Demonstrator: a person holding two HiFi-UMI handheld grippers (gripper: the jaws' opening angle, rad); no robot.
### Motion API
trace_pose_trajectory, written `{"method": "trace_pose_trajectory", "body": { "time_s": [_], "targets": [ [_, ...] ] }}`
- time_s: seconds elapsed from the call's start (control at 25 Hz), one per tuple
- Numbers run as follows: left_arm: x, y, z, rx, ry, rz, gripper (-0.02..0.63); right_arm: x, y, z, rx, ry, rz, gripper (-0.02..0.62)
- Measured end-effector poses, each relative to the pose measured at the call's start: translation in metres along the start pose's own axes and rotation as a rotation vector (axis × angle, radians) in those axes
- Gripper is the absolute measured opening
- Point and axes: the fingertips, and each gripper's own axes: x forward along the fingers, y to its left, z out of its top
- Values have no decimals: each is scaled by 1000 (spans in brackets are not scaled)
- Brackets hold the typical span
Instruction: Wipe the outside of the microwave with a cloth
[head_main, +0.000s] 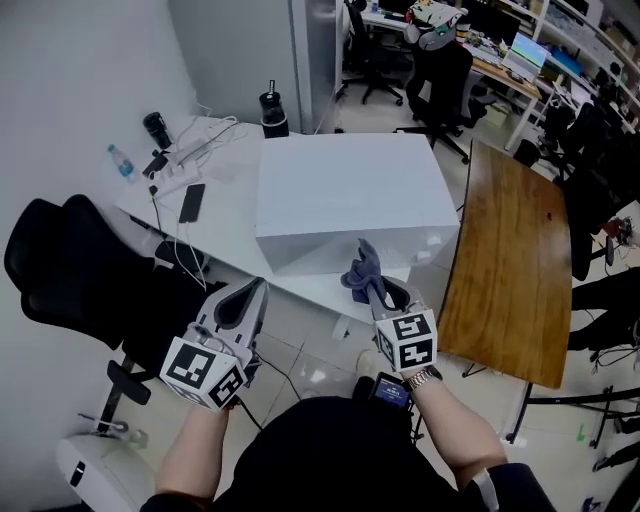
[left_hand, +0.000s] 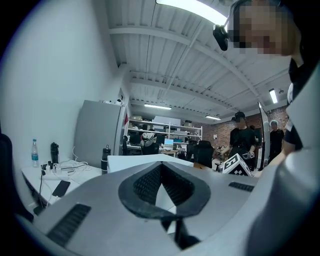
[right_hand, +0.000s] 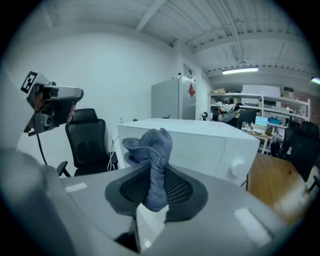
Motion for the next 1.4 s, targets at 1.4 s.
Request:
{"method": "trace_pose_trajectory", "body": {
  "time_s": [1.4],
  "targets": [
    [-110, 96, -14, -10, 26, 228, 5, 152, 136, 24, -118, -24, 151, 76]
  ]
}}
